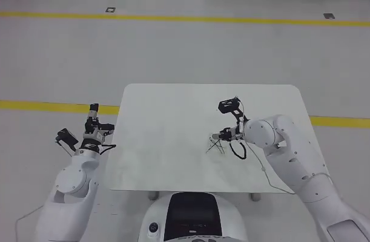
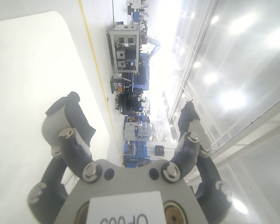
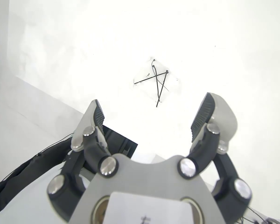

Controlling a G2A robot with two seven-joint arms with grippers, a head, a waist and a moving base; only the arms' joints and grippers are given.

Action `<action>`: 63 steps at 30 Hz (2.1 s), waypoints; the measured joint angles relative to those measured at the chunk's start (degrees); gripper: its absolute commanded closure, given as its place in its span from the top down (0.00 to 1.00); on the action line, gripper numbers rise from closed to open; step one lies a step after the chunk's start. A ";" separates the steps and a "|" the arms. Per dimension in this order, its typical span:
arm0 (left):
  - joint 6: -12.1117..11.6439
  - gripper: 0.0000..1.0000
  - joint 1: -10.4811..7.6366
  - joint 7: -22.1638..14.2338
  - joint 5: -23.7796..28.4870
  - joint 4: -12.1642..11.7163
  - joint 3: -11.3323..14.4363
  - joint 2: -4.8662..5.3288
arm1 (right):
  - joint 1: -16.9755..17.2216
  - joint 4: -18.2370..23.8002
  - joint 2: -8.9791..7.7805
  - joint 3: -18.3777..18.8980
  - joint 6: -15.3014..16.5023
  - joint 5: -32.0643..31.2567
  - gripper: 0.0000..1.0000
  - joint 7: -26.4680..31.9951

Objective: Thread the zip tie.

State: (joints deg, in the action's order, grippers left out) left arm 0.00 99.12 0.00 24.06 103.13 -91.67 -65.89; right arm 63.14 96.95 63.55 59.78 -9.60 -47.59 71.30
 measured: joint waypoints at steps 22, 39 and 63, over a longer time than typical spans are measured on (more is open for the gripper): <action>0.00 1.00 0.00 0.00 0.00 0.00 0.00 0.00 | -16.30 -12.94 4.06 -16.35 5.88 -0.51 1.00 8.34; 0.00 1.00 0.00 0.00 0.00 0.00 0.00 0.00 | -20.44 -18.26 5.36 -21.68 7.03 3.18 1.00 8.34; 0.00 1.00 0.00 0.00 0.00 0.00 0.00 0.00 | -35.65 -31.56 10.31 -42.87 -3.57 22.76 1.00 8.34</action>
State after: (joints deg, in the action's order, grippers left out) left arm 0.00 99.12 0.00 24.06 103.13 -91.67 -65.89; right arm 27.48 65.40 73.85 16.91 -13.16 -24.82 79.64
